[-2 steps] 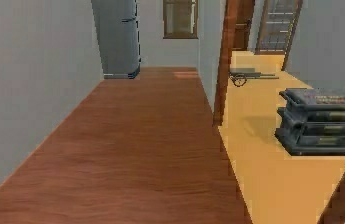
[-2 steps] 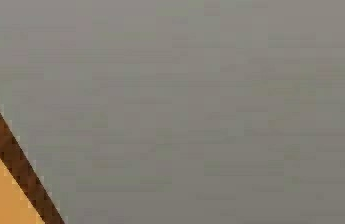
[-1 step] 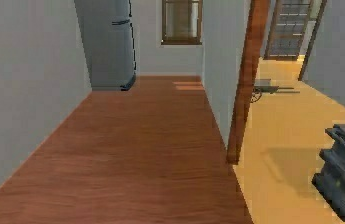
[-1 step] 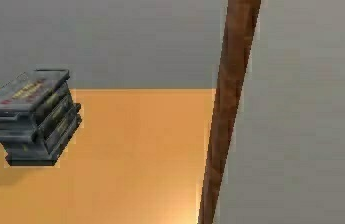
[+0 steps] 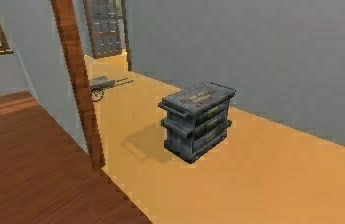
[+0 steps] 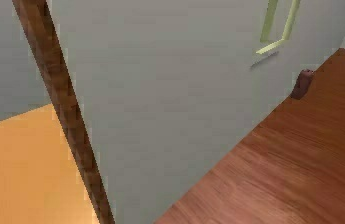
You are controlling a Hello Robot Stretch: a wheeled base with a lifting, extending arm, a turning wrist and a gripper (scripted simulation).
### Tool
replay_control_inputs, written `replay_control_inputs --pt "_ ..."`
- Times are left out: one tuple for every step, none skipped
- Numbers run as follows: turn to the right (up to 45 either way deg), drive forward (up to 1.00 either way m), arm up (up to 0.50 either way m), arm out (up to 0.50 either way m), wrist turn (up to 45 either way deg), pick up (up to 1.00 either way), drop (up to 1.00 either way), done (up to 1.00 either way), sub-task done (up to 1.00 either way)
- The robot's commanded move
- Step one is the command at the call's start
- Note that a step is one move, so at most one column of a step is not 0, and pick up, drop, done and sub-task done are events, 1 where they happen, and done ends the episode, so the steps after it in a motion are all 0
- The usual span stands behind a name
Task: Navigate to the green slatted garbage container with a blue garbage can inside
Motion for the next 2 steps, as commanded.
replay_control_inputs --pt "3.0 0.0 0.0 0.0 0.0 0.0 0.0 0.0 0.0" --pt "0.0 0.4 0.0 0.0 0.0 0.0 0.0 0.0 0.0"
